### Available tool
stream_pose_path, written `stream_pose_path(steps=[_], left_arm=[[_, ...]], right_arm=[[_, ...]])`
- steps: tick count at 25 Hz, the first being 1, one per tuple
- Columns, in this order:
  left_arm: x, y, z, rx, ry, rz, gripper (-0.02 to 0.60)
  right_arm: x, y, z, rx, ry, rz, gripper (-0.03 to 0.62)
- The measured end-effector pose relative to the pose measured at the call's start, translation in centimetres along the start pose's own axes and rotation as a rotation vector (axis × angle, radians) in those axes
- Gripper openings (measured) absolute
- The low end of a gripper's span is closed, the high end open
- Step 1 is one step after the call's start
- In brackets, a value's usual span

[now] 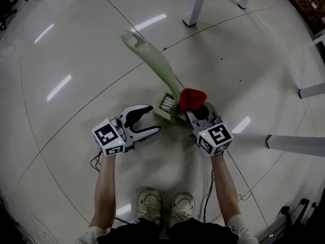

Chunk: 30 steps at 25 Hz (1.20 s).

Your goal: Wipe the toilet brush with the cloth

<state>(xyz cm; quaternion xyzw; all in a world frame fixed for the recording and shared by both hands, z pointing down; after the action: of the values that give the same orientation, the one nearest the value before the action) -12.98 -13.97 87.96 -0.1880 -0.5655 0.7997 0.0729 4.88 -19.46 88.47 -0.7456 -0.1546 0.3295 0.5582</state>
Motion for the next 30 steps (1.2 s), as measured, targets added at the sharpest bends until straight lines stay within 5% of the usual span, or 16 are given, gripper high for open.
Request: stream_pose_path(steps=[9, 16, 20, 30], left_arm=[[0.7, -1.3, -4.2, 0.039, -0.014, -0.005, 0.270], [3.2, 1.3, -2.8, 0.001, 0.157, -0.128, 0.270], [2.4, 3.0, -2.4, -0.039, 0.152, -0.157, 0.270], [-0.9, 2.3, -2.5, -0.032, 0.116, -0.104, 0.270]], right_arm=[[-2.8, 1.4, 0.4, 0.098, 0.074, 0.010, 0.032], [1.0, 0.7, -2.5, -0.045, -0.181, -0.076, 0.032], [3.3, -1.0, -3.7, -0.135, -0.291, -0.077, 0.031], [1.8, -2.7, -2.3, -0.465, -0.112, -0.146, 0.032]])
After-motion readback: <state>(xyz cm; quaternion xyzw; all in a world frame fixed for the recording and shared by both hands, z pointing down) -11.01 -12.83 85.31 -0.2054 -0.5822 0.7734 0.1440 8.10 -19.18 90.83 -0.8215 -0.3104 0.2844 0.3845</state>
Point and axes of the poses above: the fingertips, and each gripper's own axes: x backward along the fingers, z to its left, y out of its top, the point moved 6 cm from there along x, backward along the fingers, and after that the axes turned 6 degrees about z, right-handed, at the moved point
